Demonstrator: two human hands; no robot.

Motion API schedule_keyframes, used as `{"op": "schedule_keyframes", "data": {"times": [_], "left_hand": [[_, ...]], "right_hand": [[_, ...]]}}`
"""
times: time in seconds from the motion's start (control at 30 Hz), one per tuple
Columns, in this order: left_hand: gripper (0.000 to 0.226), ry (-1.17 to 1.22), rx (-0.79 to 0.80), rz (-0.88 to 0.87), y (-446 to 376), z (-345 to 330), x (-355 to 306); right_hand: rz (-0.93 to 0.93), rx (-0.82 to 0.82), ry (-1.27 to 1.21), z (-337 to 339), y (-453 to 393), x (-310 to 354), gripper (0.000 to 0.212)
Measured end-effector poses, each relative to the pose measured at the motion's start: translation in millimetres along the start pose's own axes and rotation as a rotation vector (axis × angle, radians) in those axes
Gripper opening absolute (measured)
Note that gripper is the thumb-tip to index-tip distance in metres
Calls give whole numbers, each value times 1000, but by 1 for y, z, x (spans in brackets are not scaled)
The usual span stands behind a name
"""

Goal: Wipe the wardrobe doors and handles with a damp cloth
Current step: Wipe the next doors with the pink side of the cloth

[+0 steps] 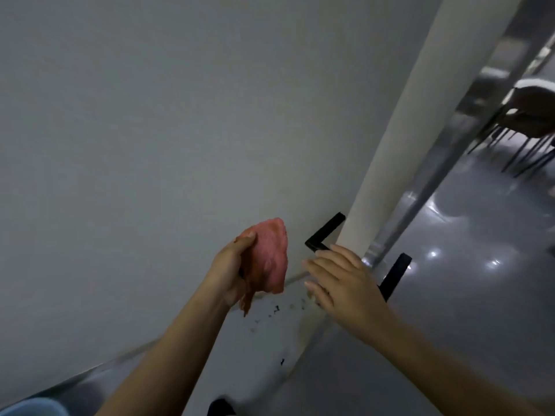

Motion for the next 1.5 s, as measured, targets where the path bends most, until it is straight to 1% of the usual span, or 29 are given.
{"op": "schedule_keyframes", "data": {"times": [0.07,0.17,0.3,0.43,0.47,0.57,0.67,0.7,0.77,0.83,0.9,0.93,1.0,1.03,1.13,1.17,1.23,1.3,1.4,1.47,1.5], "left_hand": [[40,-21,49,38,10,-23,21],[41,-72,158,99,18,-60,50],[39,-164,306,158,24,-113,80],[45,-255,435,230,19,-163,107],[48,-277,474,250,18,-176,113],[67,-343,546,311,14,-206,132],[91,-407,683,369,16,-232,146],[92,-427,730,397,18,-240,151],[79,-472,799,440,21,-252,158],[71,-517,875,476,23,-263,163],[67,-553,965,506,24,-272,166],[65,-567,1003,516,25,-276,166],[61,-597,1042,516,23,-283,166],[61,-616,1048,512,20,-286,166],[66,-656,1070,498,16,-297,164],[64,-663,1086,491,18,-302,163],[52,-682,1147,453,23,-318,157],[41,-727,1244,352,28,-341,148],[32,-806,1414,146,37,-385,132],[31,-834,1484,30,41,-420,124],[35,-841,1510,-15,44,-437,119]], "right_hand": [[-64,-131,-28,34,33,-4,34],[-202,-225,58,71,85,-15,25],[-434,-303,231,104,144,-34,28],[-712,-400,318,131,186,-52,38],[-771,-425,334,136,195,-57,41],[-957,-487,356,151,218,-71,41],[-1082,-517,371,157,231,-76,40],[-1108,-513,359,156,231,-76,40],[-1158,-503,285,152,227,-77,39],[-1248,-524,129,145,222,-79,36],[-1330,-577,-91,139,211,-80,27],[-1355,-611,-203,136,205,-81,22],[-1395,-685,-321,132,193,-82,23],[-1407,-725,-303,132,189,-83,25],[-1384,-820,-92,136,179,-83,27],[-1346,-827,-50,137,174,-84,31],[-1296,-804,12,137,163,-89,37],[-1285,-779,59,141,152,-100,42],[-1280,-819,118,150,141,-124,51],[-1262,-861,156,159,134,-147,53],[-1245,-882,177,164,130,-161,53]]}}
Point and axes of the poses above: each hand's wrist, its own y-axis away from the middle knuckle, its own z-axis out of the back of the hand, x = y × z, the point moved 5 cm from there along -y, towards the middle knuckle, and after that the axes turned 2 degrees about x, right-handed, at the moved point
